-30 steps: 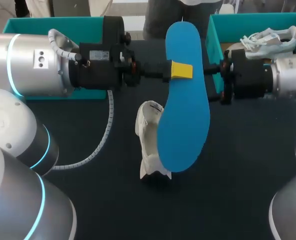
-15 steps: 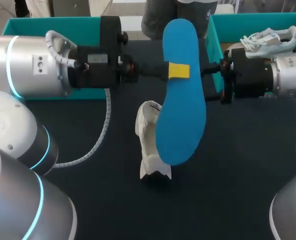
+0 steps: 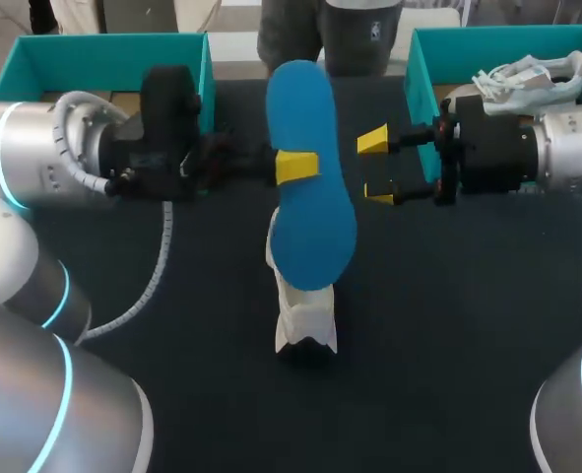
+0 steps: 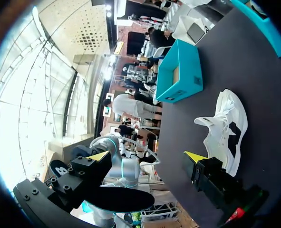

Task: Take the shoe out of the shoebox, open the shoe tongue, remove and reinsert the insole, then place the shoe into the shoebox

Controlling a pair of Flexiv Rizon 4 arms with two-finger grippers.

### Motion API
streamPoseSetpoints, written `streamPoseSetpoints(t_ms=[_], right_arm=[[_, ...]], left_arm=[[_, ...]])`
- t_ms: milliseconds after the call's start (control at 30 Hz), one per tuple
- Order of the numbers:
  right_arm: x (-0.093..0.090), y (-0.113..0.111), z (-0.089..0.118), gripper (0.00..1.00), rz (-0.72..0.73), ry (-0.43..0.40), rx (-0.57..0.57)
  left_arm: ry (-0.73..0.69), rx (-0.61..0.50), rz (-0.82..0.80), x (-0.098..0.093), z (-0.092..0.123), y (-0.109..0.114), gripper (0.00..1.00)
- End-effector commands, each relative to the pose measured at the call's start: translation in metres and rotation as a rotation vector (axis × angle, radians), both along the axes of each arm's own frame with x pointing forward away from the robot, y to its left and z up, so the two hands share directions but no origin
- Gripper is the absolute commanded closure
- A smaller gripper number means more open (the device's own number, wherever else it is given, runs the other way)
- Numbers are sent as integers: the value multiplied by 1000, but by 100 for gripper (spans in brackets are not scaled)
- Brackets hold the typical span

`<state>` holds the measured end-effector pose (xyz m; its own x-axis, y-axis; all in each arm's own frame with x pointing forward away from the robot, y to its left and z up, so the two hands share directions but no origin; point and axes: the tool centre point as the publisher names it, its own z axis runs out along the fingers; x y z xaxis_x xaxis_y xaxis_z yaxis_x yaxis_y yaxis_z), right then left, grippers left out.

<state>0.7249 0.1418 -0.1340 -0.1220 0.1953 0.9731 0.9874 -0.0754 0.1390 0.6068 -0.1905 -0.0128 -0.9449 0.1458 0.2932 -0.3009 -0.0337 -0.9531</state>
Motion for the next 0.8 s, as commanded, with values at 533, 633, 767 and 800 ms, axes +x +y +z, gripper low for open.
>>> streamPoseSetpoints(t_ms=[533,633,767,800], right_arm=[[1,3,0,0,-1,1,-3],[1,3,0,0,-1,1,-3],[1,3,0,0,-1,1,-3],[1,3,0,0,-1,1,-3]], left_arm=[[-726,-76,101,5,-1,14,100],[-838,-99,131,10,-16,18,100],[-979,-200,152,21,-30,27,100],[-1002,-200,177,24,-31,27,100]])
